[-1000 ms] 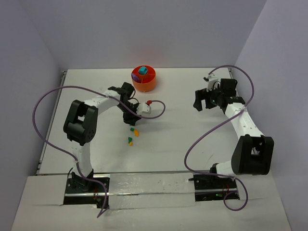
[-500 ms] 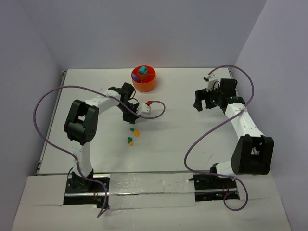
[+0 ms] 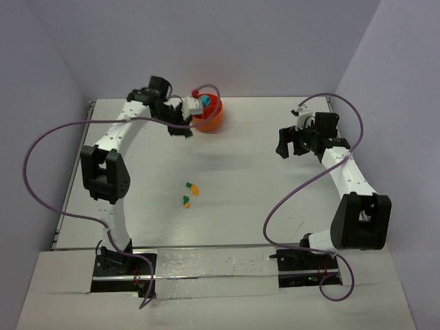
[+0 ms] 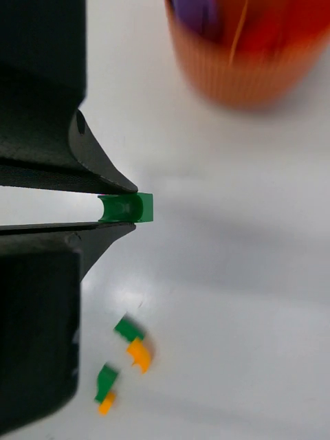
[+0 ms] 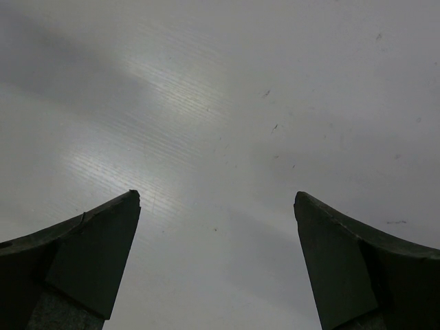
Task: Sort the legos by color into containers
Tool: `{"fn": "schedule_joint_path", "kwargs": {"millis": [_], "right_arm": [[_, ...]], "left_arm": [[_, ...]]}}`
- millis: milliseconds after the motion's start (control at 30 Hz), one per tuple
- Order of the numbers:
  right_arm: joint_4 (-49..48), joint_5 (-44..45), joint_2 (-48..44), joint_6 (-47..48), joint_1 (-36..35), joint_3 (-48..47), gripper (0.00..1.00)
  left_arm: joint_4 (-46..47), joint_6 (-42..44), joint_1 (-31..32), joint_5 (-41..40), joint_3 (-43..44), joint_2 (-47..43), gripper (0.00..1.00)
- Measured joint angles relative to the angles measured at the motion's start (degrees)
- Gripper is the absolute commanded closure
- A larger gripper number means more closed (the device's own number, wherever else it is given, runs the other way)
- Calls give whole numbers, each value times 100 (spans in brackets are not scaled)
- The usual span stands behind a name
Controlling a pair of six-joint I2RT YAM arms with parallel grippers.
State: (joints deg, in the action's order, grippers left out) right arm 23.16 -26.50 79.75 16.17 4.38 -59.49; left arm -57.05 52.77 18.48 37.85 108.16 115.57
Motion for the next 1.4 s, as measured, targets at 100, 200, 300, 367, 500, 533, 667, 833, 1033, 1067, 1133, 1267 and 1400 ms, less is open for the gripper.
{"fn": "schedule_joint_path", "kwargs": {"millis": [100,200,300,367,500,533,667,833,1033,1067,1133,1267,1400], "right_arm": [[5,-18,9,-81,0,-43,0],[0,-41,34,-176,0,-129,0],[0,-57,40,-266,0,-206,0],[-7,-56,48,-321,0,-243,0],[-2,-54,95,-402,0,-271,0],[0,-54,109,-419,0,-280,0],[0,-51,125,-457,0,-288,0],[4,-44,147,-481,0,-339,0],[2,-43,215,-527,0,-353,0],[2,-42,240,-536,-1,-353,0],[2,-39,281,-546,-2,-353,0],[2,-20,325,-547,-2,-353,0],[4,-6,328,-547,-2,-355,0]], "left_arm": [[306,-680,-416,345,796,-28,100],[1297,-1626,-721,420,709,-135,100],[2603,-2534,-867,276,248,-188,100],[3354,-3033,-896,147,47,-132,100],[4683,-3891,-891,66,215,367,100],[4946,-4063,-890,55,280,524,100],[5651,-4592,-890,48,633,1185,100],[6117,-5085,-890,100,999,1862,100],[6532,-5558,-889,287,997,2131,100],[6588,-5615,-888,314,997,2157,100],[6701,-5703,-886,365,1003,2211,99],[6766,-5817,-878,432,1054,2358,98],[6763,-5854,-850,454,1157,2519,97]]}}
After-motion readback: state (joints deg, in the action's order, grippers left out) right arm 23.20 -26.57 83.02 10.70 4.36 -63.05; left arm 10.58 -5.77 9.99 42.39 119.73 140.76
